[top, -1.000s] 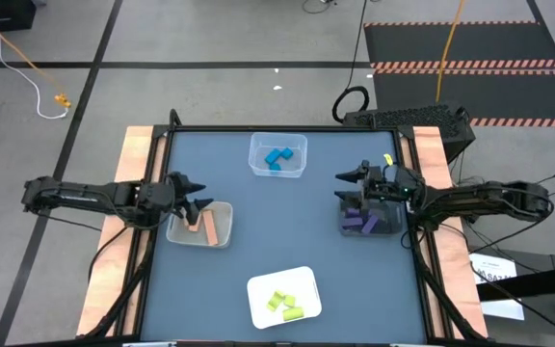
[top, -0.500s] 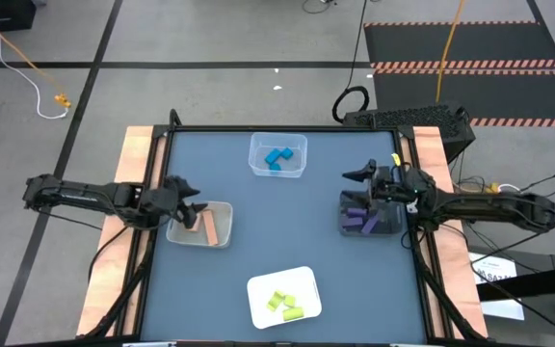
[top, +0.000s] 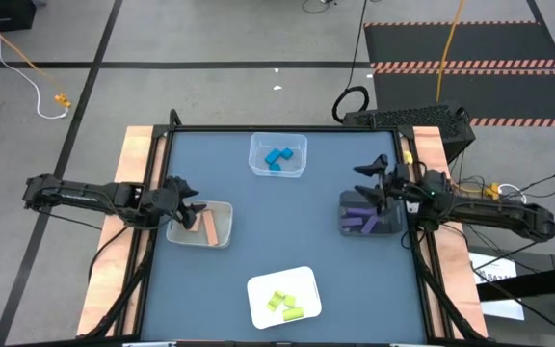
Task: Sort & place blocks by color
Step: Return to Home Position
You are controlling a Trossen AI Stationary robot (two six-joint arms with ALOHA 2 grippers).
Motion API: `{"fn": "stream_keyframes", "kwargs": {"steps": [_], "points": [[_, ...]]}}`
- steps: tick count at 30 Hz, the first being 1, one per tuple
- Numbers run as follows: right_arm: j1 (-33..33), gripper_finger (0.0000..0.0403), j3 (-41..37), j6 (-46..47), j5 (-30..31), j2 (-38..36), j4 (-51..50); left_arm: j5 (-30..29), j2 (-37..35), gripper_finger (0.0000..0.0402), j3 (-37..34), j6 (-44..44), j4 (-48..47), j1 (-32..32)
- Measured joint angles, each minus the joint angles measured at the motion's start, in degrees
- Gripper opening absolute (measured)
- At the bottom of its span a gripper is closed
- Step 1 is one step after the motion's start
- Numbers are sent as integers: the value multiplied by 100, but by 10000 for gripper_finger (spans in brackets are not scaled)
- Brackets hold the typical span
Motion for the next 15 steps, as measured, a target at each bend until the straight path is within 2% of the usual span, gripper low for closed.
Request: {"fn": "stream_keyframes", "kwargs": {"steps": [15], "points": [[-2,286,-7,0,0,-967,-38,0,-62,283,0,-21,4,0]]}}
